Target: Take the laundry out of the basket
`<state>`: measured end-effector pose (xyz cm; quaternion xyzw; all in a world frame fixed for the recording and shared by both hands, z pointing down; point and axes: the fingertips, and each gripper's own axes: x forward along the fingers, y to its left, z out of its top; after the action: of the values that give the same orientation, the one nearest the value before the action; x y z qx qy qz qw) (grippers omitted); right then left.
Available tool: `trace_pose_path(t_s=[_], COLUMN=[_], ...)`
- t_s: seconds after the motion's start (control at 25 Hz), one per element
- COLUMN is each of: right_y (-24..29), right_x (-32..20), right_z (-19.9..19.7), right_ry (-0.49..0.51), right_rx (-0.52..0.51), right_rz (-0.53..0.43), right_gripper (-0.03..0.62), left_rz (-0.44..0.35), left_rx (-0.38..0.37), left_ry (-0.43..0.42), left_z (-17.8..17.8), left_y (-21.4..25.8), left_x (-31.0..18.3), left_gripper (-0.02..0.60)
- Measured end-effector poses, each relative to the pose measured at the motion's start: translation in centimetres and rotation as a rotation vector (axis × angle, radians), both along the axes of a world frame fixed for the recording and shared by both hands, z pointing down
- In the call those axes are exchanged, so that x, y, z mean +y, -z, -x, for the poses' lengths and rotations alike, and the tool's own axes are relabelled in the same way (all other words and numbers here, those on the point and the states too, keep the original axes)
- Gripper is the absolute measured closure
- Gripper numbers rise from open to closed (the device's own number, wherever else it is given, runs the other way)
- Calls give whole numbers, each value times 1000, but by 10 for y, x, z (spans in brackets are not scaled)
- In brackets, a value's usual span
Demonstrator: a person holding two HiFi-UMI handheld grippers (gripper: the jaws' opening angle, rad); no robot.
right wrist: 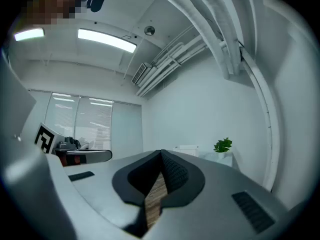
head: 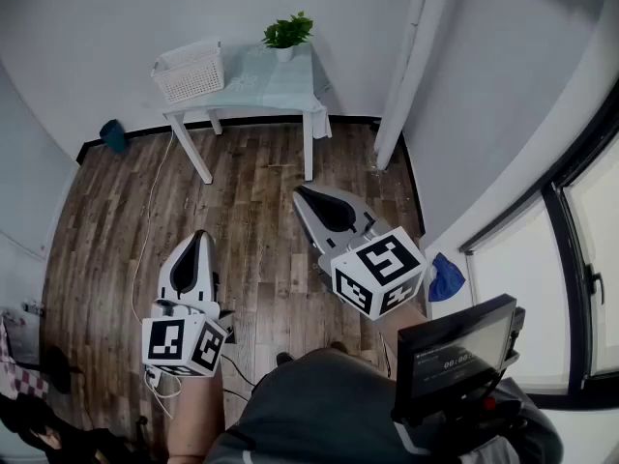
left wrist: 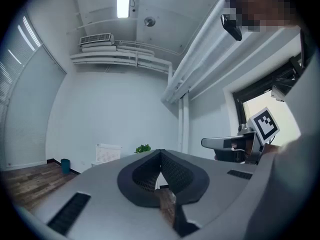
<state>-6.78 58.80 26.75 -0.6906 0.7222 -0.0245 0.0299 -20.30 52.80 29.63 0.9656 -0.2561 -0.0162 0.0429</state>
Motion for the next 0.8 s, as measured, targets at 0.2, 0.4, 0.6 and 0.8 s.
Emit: trace_pose_path(t_s=[0.2, 0.4, 0.6, 0.8], right_y=[-2, -2, -2, -5], right_x=[-5, -14, -26, -40], right_z=[4, 10, 18, 33], right_ry=[7, 18, 18, 17], right_rx=[-10, -29, -41, -31], right_rz=[1, -9, -9, -1], right_gripper=[577, 576, 576, 576], left_rz=[-1, -18, -26, -29], left_rx=[2, 10, 9, 4], left_ry=[-15, -44, -47, -51], left_z=[0, 3, 11, 24], left_y=[1, 3, 3, -2], left_x=[-2, -4, -12, -24], left_gripper=[575, 575, 575, 575])
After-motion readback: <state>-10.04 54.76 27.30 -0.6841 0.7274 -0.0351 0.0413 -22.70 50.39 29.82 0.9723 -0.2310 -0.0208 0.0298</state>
